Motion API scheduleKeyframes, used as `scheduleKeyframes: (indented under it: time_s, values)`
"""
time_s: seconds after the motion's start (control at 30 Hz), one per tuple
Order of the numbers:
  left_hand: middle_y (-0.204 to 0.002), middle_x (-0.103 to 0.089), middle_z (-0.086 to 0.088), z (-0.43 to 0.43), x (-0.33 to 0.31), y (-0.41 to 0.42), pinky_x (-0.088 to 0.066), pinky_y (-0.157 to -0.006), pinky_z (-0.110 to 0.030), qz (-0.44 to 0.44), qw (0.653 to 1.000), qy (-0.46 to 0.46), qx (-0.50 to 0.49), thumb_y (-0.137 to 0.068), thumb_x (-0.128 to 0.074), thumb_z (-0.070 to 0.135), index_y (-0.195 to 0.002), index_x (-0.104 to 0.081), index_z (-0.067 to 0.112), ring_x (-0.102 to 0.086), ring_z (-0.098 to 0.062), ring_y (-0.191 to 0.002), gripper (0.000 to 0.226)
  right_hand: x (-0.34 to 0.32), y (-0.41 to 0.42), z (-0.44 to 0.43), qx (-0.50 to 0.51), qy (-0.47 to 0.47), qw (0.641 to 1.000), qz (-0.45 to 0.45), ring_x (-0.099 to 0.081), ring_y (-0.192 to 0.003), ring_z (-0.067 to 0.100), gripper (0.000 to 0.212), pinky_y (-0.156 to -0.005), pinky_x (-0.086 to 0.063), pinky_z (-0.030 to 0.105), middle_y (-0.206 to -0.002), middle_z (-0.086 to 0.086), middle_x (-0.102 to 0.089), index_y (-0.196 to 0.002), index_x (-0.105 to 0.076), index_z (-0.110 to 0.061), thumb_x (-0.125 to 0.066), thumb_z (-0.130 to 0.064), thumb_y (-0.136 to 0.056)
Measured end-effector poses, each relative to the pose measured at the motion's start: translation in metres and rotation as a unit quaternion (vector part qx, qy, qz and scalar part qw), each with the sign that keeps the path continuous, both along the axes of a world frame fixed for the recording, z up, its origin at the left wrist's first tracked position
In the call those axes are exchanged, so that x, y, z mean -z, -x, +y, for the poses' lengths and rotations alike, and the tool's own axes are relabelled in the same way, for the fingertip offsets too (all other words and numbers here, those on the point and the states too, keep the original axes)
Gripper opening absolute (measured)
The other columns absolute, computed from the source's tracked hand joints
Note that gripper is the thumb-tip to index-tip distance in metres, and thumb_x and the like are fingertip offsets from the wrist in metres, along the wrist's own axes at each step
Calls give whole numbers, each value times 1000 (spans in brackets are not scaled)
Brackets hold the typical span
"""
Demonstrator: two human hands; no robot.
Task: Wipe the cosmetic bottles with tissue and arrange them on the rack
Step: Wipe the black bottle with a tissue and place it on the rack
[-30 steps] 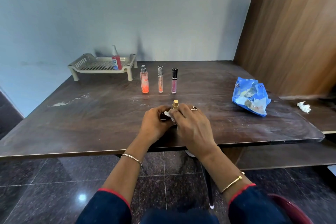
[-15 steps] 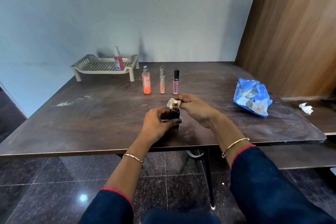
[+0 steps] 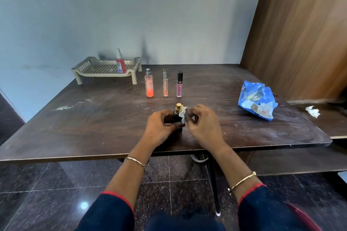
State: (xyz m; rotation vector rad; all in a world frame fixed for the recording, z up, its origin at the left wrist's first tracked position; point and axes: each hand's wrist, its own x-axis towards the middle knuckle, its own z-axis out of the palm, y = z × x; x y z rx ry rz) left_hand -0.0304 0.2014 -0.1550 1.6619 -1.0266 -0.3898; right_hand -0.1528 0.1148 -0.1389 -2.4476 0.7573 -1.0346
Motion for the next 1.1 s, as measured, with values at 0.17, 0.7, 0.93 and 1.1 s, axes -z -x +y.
scheduleKeyframes:
  time_s: [0.17, 0.7, 0.93, 1.1]
  values:
    - [-91, -74, -6, 5, -2, 2, -54, -88, -35, 58, 998, 8, 8, -74, -78, 12, -95, -69, 12, -70, -22, -89, 22, 7, 10, 4, 53, -43, 994, 90, -59, -80, 15, 11, -69, -44, 26, -89, -3, -65, -90, -70, -24, -62, -26, -83]
    - [-88, -58, -6, 14, -20, 29, -48, -57, -23, 599, 765, 208, 109, -99, -35, 36, -121, -53, 7, -50, -14, -70, 41, -41, -10, 16, -29, -177, 955, -236, -62, -85, 5, 27, -75, -49, 14, -96, -1, -65, -90, -68, -31, -62, -5, -85]
    - [-77, -52, -3, 14, -15, 28, -38, -42, -14, 621, 741, 231, 111, -94, -40, 45, -117, -56, 5, -45, -7, -54, 49, -49, -9, 19, -55, -272, 925, -258, -66, -80, 6, 12, -69, -51, 16, -88, 1, -71, -86, -71, -16, -68, -6, -80]
    - [-76, -51, -4, 10, -15, 26, -45, -58, -21, 644, 713, 251, 114, -97, -35, 45, -106, -60, 4, -47, -10, -62, 50, -54, -10, 22, -96, -274, 926, -243, -69, -85, 12, 21, -74, -56, 22, -88, 0, -73, -88, -69, -13, -81, -12, -71]
